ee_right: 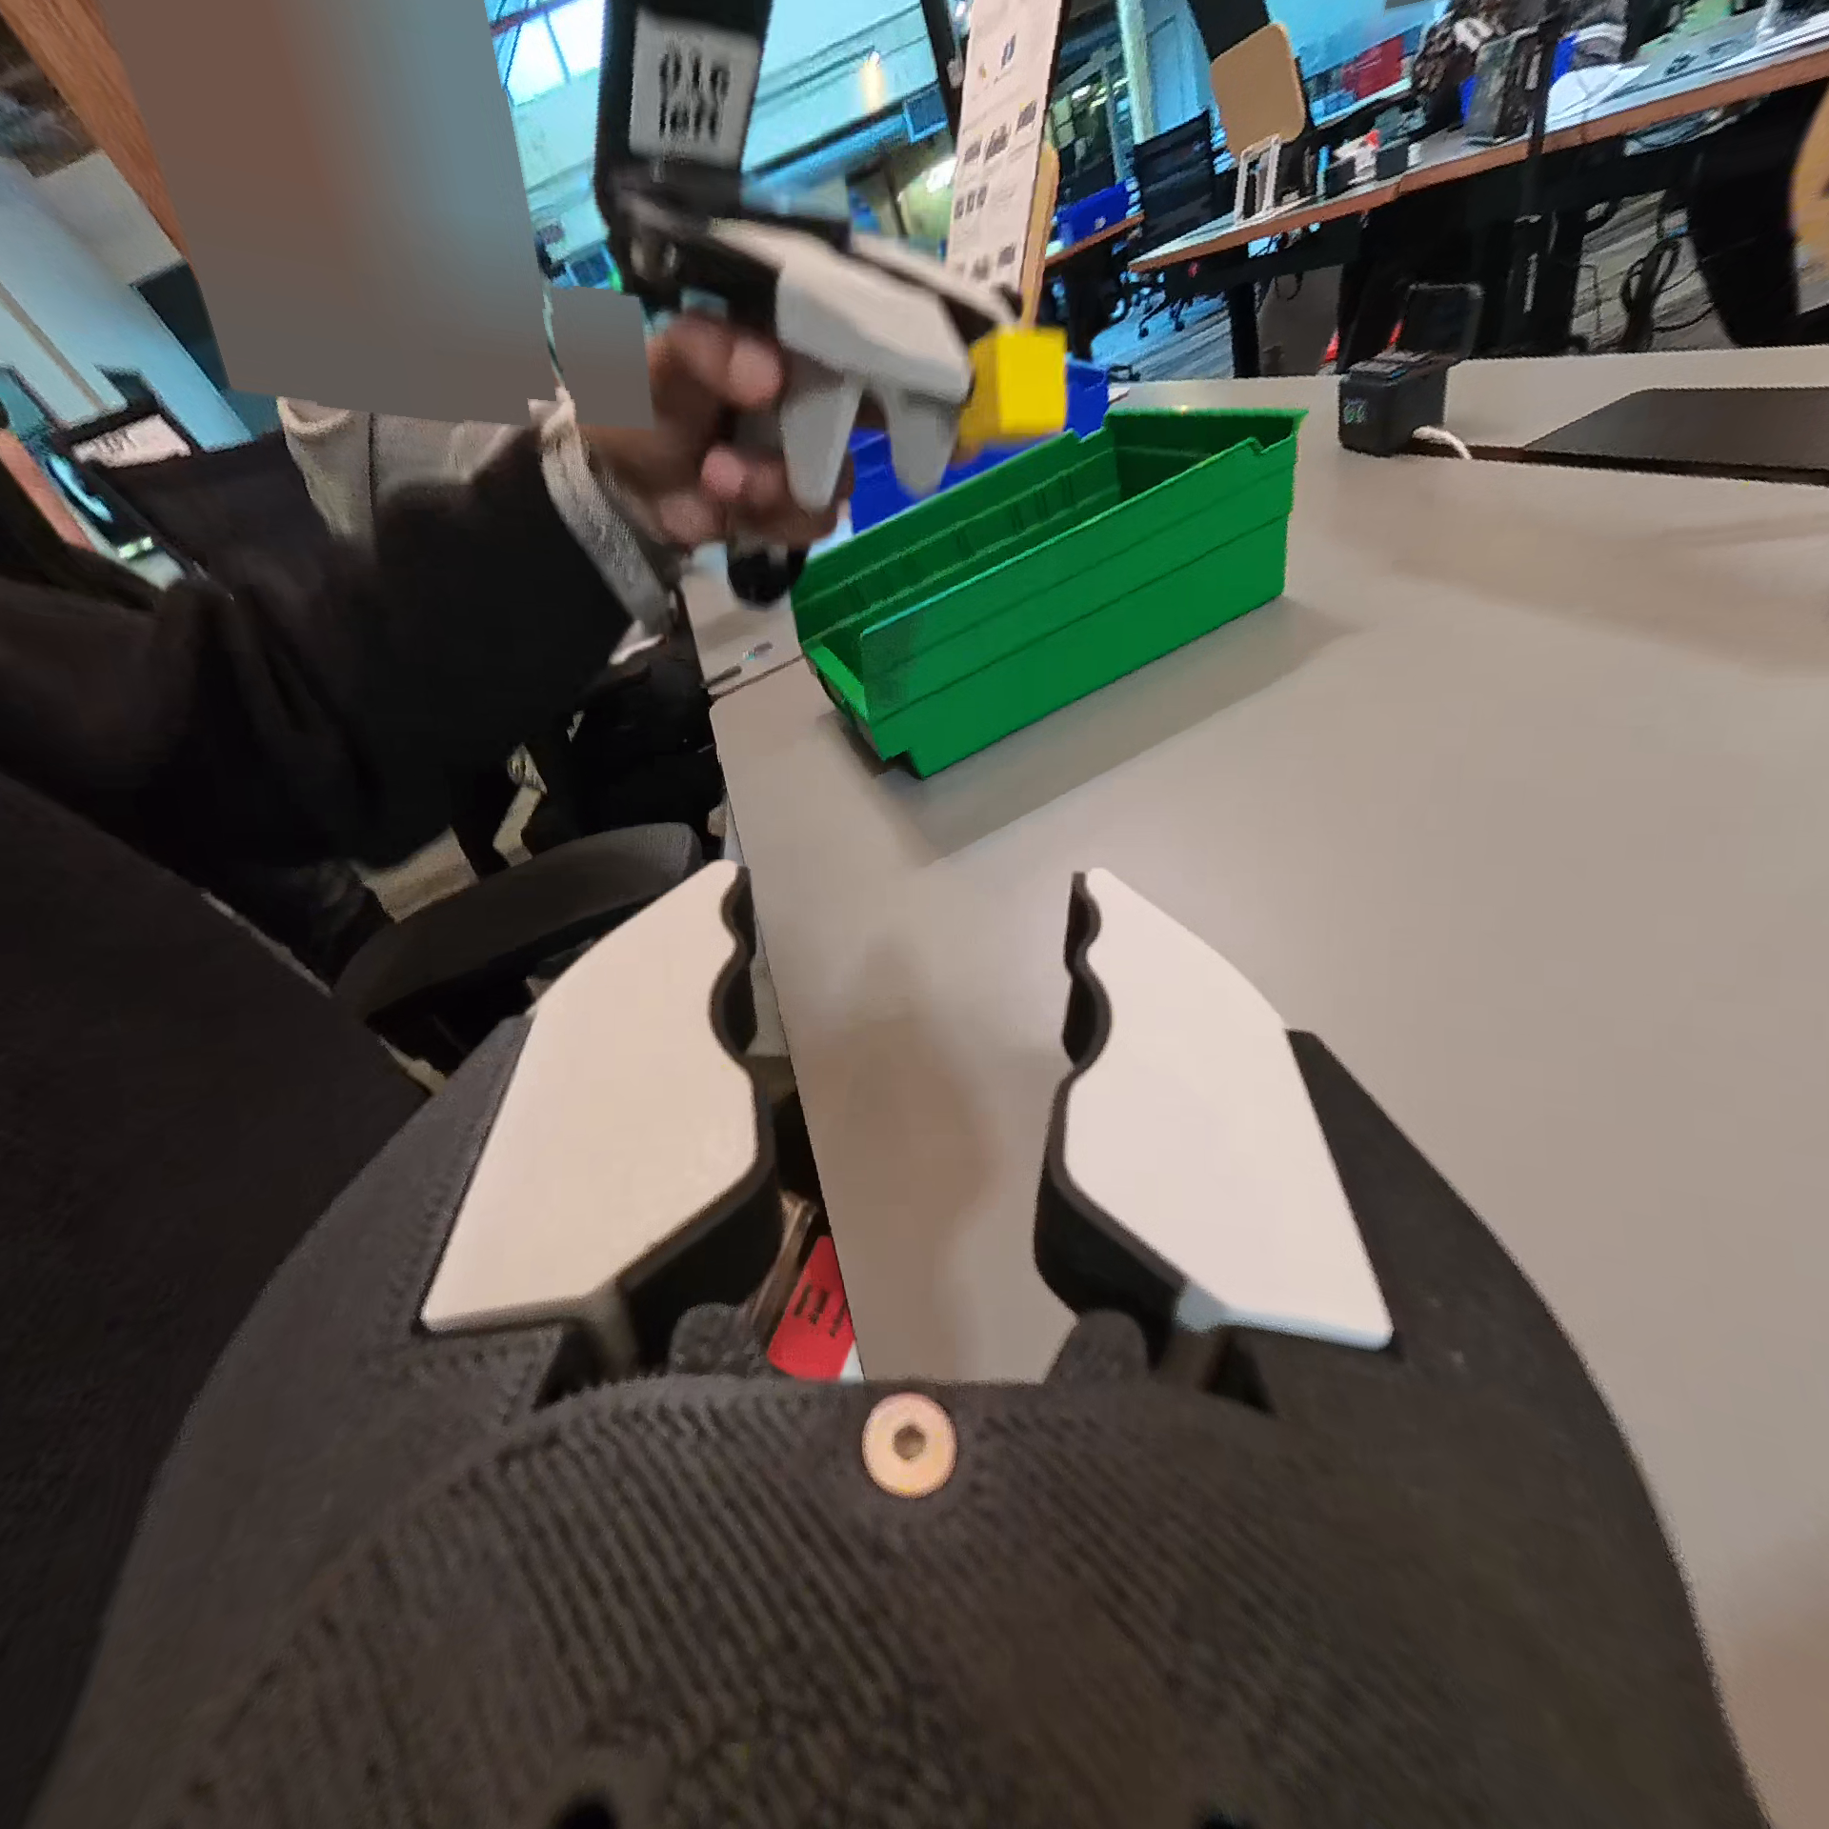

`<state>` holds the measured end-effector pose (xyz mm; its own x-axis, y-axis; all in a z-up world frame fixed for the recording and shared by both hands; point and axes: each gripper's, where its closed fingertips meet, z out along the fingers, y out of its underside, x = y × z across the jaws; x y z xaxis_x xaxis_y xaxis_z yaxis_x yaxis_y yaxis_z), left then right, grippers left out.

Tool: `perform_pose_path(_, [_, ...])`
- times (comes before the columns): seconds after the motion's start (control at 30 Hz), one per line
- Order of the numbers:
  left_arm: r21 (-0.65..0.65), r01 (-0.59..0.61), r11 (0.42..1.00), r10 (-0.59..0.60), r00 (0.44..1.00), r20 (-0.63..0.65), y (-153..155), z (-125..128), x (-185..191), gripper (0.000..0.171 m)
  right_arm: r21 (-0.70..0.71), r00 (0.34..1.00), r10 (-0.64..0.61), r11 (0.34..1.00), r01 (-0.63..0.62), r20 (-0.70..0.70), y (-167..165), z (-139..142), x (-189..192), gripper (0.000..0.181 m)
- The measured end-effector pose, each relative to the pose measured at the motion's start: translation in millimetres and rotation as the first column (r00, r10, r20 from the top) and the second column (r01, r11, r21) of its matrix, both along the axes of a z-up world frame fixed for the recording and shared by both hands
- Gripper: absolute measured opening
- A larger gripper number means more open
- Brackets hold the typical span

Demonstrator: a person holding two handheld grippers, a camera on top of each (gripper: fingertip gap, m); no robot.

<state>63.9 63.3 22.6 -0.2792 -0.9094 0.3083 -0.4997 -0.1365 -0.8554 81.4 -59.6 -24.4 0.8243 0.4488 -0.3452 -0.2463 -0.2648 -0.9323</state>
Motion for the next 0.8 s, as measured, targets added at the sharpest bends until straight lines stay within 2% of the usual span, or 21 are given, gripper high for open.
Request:
perform_pose_path(0.2, [-0.228,0.109,0.967,-0.107,0.994,0.024,-70,-43,20,0.022,0.000,0.980,-0.024,1.000,0.024,-0.197,2,11,15,0.059])
perform_pose_path(0.33, [-0.349,0.130,0.928,-0.123,0.992,0.041,-96,-66,26,0.022,-0.018,0.977,-0.040,0.999,0.037,-0.210,-5,-2,25,0.056])
perform_pose_path(0.5, [-0.323,0.160,0.933,-0.179,0.983,-0.029,-110,-97,24,0.022,-0.047,0.976,-0.042,0.998,0.033,-0.213,-4,-21,34,0.048])
perform_pose_path(0.67, [-0.299,0.202,0.933,-0.230,0.971,-0.062,-121,-111,22,0.022,-0.113,0.982,-0.018,0.994,-0.004,-0.190,-1,-47,29,0.048])
perform_pose_path(0.8, [-0.306,0.209,0.929,-0.244,0.967,-0.079,-122,-118,20,0.022,-0.141,0.983,0.007,0.989,-0.033,-0.181,1,-58,22,0.045])
